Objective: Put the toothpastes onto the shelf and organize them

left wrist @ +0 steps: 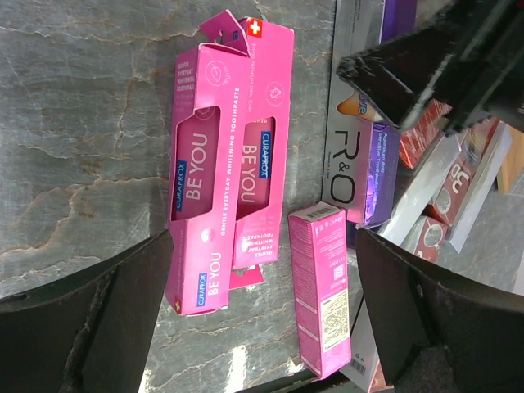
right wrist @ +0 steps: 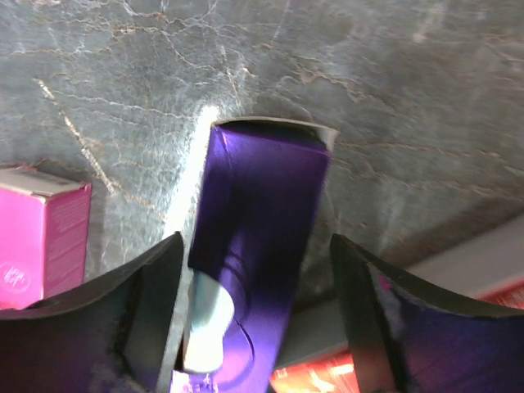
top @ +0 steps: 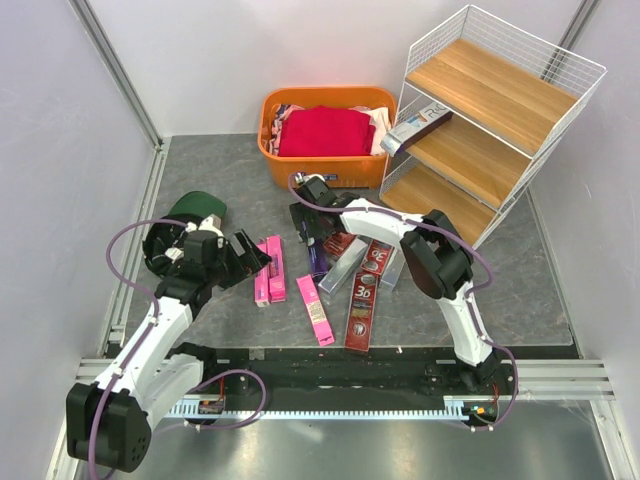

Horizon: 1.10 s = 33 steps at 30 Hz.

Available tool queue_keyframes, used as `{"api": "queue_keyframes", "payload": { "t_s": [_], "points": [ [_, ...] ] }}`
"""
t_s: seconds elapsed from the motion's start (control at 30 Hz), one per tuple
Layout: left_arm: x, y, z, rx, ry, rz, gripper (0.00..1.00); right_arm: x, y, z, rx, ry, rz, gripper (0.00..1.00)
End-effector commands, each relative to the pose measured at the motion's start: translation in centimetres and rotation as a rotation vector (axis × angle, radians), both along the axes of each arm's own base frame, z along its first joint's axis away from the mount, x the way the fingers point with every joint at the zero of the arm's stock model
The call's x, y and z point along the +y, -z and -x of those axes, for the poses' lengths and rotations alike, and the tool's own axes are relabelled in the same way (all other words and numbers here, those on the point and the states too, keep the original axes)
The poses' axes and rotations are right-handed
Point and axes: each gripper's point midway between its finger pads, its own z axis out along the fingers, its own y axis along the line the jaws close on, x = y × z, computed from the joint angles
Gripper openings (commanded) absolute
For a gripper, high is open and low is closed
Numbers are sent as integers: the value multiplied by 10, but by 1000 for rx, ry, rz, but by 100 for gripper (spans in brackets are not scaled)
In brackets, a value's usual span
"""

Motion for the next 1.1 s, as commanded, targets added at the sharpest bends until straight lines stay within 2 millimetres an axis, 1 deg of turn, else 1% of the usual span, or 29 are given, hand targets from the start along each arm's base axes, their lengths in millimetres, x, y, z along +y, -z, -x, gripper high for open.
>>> {"api": "queue_keyframes", "payload": {
  "t_s": [0.0,0.03,0.1,0.17,0.2,0.23,0.33,0.4,0.53,0.57,0.63,0.67,0.7,0.73,0.77,0.8,0.83,0.87,0.9,0.93,0.97,1.0,1.03,1.07],
  "points": [
    [-4,-2,-2,-21,28,16,100,8,5,-5,-5,-6,13,77],
    [-4,-2,-2,-20,29,15,100,9,6,-4,-2,-9,10,74],
    [-4,-4,-2,-29,27,17,100,10,7,-5,-3,-8,13,69],
    [-4,-6,-2,-32,26,18,100,10,8,-5,-3,-10,17,62],
    [-4,-6,-2,-33,26,19,100,9,8,-6,-5,-7,17,60],
    [-5,-7,-3,-34,26,21,100,10,7,-6,-3,-10,13,55],
    [-5,-9,-3,-38,28,23,100,11,6,-6,-4,-13,10,47],
    [-5,-10,-3,-41,28,24,100,10,2,-7,-9,-11,7,41],
    [-5,-16,-3,-63,28,27,100,12,-12,-8,-33,-8,-13,33],
    [-5,-18,-3,-70,30,30,100,12,-22,-10,-50,-5,-27,31],
    [-5,-23,-3,-82,32,32,100,12,-31,-11,-68,0,-42,28],
    [-6,-25,-4,-91,33,35,100,13,-42,-11,-85,0,-57,27],
    [-6,-27,-4,-94,34,37,100,10,-46,-11,-92,7,-60,24],
    [-7,-29,-4,-101,36,40,100,11,-59,-12,-113,8,-81,24],
    [-7,-32,-5,-107,38,42,100,12,-65,-12,-124,10,-93,23],
    [-7,-34,-5,-111,41,44,100,9,-66,-10,-124,15,-97,21],
    [-8,-36,-5,-116,44,45,100,9,-83,-11,-153,19,-125,20],
    [-9,-38,-6,-122,47,48,100,9,-90,-11,-163,19,-138,19],
    [-10,-40,-6,-124,52,52,100,7,-91,-9,-164,23,-145,18],
    [-10,-42,-7,-130,55,55,100,7,-108,-9,-192,27,-176,18],
    [-11,-44,-8,-136,58,57,100,6,-115,-9,-205,30,-190,18],
    [-13,-48,-8,-143,63,63,100,2,-116,-8,-206,36,-194,17],
    [-13,-48,-8,-145,67,66,100,2,-134,-7,-238,39,-232,16],
    [-14,-51,-9,-153,69,72,100,1,-141,-6,-251,44,-247,15]
  ]
}}
